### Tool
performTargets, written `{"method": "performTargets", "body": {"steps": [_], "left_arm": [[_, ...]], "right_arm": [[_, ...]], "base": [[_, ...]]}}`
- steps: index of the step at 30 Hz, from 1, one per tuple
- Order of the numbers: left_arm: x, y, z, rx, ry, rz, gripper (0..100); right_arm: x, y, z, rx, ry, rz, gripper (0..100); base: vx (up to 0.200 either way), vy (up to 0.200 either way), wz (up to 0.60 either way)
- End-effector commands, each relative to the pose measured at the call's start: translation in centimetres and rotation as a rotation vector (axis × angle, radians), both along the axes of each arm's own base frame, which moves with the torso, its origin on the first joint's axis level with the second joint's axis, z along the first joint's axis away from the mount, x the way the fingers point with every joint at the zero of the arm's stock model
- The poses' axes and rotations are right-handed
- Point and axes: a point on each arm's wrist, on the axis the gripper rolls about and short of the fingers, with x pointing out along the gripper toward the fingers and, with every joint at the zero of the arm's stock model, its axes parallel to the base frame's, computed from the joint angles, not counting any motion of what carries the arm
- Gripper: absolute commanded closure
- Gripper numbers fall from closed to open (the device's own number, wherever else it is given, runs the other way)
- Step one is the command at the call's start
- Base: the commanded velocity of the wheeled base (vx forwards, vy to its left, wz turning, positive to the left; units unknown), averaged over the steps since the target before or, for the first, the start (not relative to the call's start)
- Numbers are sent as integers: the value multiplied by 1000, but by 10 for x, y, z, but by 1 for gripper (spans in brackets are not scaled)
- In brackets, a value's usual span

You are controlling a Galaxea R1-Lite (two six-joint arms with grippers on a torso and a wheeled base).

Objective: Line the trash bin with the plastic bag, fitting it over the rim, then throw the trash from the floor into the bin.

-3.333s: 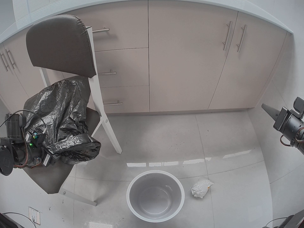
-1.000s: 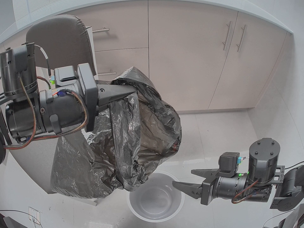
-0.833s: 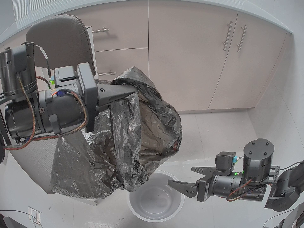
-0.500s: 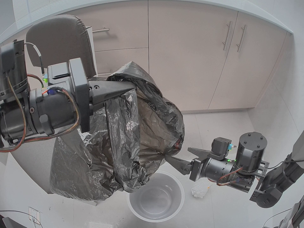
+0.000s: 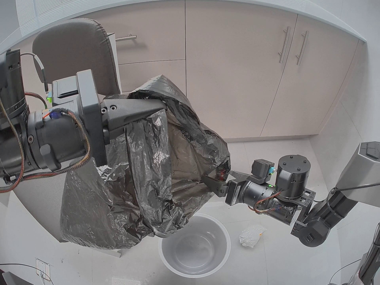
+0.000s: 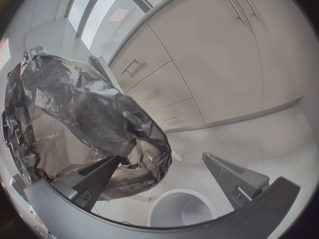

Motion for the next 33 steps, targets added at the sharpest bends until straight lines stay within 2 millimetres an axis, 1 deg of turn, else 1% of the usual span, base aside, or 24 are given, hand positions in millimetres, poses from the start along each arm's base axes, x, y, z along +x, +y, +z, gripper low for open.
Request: {"method": "performTargets", "body": {"steps": [1, 2, 4, 5, 10, 12, 13, 14, 17, 22, 23, 24, 25, 26, 28, 29, 31, 33], "left_arm": [[-1, 0, -1, 0, 1, -2, 100], [-1, 0, -2, 3, 4, -5, 100], [0, -1, -3, 6, 5, -5, 100], [0, -2, -4, 9, 10, -10, 100], [1, -3, -7, 15, 16, -12, 100], [1, -4, -7, 15, 16, -13, 100], [2, -6, -10, 23, 22, -18, 100], [2, -7, -10, 25, 25, -22, 100], [4, -12, -14, 32, 29, -35, 100], [8, -20, -21, 46, 47, -70, 100], [8, -21, -21, 47, 48, -75, 100], [9, -21, -23, 48, 53, -96, 100], [9, -21, -23, 48, 53, -96, 100], [7, -21, -24, 50, 57, -127, 100], [7, -21, -26, 51, 55, -147, 100], [5, -23, -27, 51, 41, -179, 100], [4, -23, -32, 60, 26, -217, 100], [5, -25, -38, 73, 9, -251, 100]], "right_arm": [[2, 1, 1, 4, -8, -2, 0], [-1, 1, 5, 9, -14, 6, 100], [-3, 1, 8, 13, -21, 9, 100], [-7, -2, 15, 20, -38, 11, 100], [-28, -10, 33, 41, -63, 31, 100], [-31, -13, 35, 44, -67, 31, 100], [-41, -20, 43, 52, -78, 35, 100], [-45, -23, 46, 56, -85, 37, 100], [-55, -31, 57, 66, -112, 36, 100], [-77, -46, 85, 60, -212, 49, 100], [-79, -47, 86, 56, -216, 52, 100], [-92, -50, 97, 46, -229, 78, 100], [-92, -50, 97, 46, -229, 78, 100], [-111, -55, 110, 49, -238, 121, 100], [-126, -57, 119, 59, -249, 165, 100], [-140, -60, 126, 65, -266, 202, 100], [-152, -64, 133, 58, -290, 235, 100], [-159, -67, 138, 43, -316, 248, 100]], "base": [[0, 0, 0], [0, 0, 0], [0, 0, 0], [0, 0, 0], [0, 0, 0], [0, 0, 0], [0, 0, 0], [0, 0, 0], [0, 0, 0], [0, 0, 0], [0, 0, 0], [0, 0, 0], [0, 0, 0], [0, 0, 0], [0, 0, 0], [0, 0, 0], [0, 0, 0], [0, 0, 0]]}}
